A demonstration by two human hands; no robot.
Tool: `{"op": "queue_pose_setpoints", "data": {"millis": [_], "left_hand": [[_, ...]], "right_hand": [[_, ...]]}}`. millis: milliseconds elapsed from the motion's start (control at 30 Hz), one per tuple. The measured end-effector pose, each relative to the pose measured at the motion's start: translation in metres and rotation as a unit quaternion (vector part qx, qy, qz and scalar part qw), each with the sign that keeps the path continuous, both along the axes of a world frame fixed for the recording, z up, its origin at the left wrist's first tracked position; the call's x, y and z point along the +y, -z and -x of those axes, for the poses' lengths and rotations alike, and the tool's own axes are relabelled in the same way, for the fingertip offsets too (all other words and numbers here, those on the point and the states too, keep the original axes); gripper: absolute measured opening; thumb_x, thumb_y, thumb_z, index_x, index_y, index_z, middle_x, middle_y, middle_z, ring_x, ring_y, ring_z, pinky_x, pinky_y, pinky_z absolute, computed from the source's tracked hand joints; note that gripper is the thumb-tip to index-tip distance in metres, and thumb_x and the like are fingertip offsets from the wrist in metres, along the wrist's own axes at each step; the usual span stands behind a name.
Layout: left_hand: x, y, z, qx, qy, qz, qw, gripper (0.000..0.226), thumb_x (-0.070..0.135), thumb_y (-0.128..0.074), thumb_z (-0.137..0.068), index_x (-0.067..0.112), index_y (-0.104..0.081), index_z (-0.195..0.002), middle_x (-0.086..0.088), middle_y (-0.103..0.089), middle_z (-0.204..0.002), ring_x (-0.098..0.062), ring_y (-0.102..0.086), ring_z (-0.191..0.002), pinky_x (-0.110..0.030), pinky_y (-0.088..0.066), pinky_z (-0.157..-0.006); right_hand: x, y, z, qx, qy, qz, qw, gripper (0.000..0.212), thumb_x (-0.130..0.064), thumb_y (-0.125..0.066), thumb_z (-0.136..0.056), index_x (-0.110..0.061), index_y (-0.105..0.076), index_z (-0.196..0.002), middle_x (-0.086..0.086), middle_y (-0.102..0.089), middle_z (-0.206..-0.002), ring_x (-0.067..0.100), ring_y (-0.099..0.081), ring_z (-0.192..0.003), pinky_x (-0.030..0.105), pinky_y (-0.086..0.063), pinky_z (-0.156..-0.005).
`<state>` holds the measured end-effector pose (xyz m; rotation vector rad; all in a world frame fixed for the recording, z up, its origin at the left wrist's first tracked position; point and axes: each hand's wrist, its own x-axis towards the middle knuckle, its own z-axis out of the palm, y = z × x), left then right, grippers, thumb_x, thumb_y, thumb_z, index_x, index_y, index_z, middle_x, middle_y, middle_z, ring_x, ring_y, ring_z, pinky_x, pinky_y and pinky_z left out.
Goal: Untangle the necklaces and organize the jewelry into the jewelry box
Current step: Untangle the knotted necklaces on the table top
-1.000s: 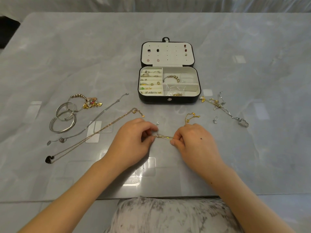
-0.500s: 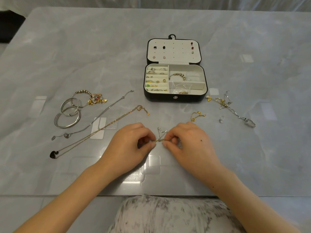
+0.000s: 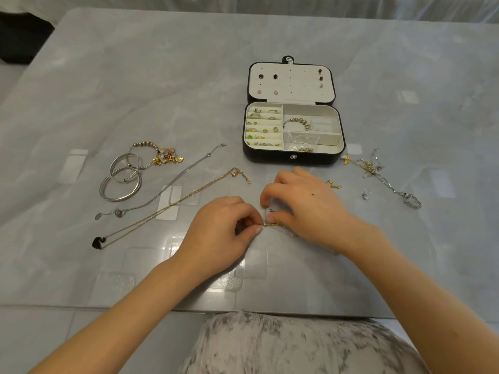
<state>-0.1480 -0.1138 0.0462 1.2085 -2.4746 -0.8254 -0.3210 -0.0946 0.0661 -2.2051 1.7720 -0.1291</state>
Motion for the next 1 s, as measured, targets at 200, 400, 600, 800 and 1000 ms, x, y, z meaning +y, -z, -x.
{"op": "queue_pose_setpoints", "data": {"millis": [200,400,600,800,1000], "left_hand": [[0.0,0.003,-0.002,0.003,-0.002,-0.001,1.0,0.015,0.032,-0.059,-0.077,0.022,-0.07,-0.08,0.008,-0.061,-0.075,-0.008,-0.052,-0.072,-0.01,-0.035,-0.065],[-0.001,0.004,0.0,-0.001,0.002,0.005,1.0,0.012,0.031,-0.061,-0.078,0.022,-0.068,-0.079,0.009,-0.062,-0.074,-0.008,-0.053,-0.072,-0.013,-0.037,-0.065],[-0.002,0.005,0.0,-0.002,0.013,0.014,1.0,0.007,0.027,-0.063,-0.079,0.022,-0.068,-0.079,0.009,-0.062,-0.074,-0.008,-0.053,-0.07,-0.018,-0.041,-0.064],[-0.002,0.006,-0.002,0.007,0.027,0.019,0.999,0.01,0.03,-0.061,-0.075,0.023,-0.067,-0.078,0.011,-0.06,-0.07,-0.006,-0.052,-0.067,-0.017,-0.04,-0.063],[-0.003,0.003,-0.004,0.007,0.04,0.004,0.999,0.012,0.031,-0.062,-0.073,0.025,-0.068,-0.081,0.011,-0.058,-0.073,-0.005,-0.051,-0.068,-0.016,-0.04,-0.063]], "right_hand": [[0.002,0.008,0.0,-0.007,-0.002,-0.012,1.0,0.012,-0.026,-0.056,-0.09,-0.016,-0.062,-0.094,0.001,-0.053,-0.1,0.021,-0.044,-0.096,0.033,-0.04,-0.079],[0.028,0.011,-0.008,-0.018,0.013,0.122,0.992,0.012,-0.006,-0.063,-0.071,-0.011,-0.052,-0.068,0.003,-0.053,-0.063,0.022,-0.048,-0.056,0.027,-0.038,-0.049],[0.048,0.011,-0.015,-0.085,0.086,0.103,0.987,0.014,-0.003,-0.059,-0.071,-0.013,-0.05,-0.069,0.001,-0.051,-0.06,0.021,-0.045,-0.053,0.031,-0.028,-0.056],[0.063,-0.002,-0.02,-0.117,0.127,-0.068,0.983,0.01,-0.03,-0.055,-0.089,-0.025,-0.061,-0.082,-0.01,-0.056,-0.071,0.009,-0.048,-0.072,0.027,-0.038,-0.069],[0.053,0.004,-0.006,-0.133,0.201,0.034,0.97,0.005,-0.028,-0.064,-0.083,-0.026,-0.064,-0.088,-0.015,-0.051,-0.066,0.001,-0.04,-0.059,0.018,-0.034,-0.059]]}}
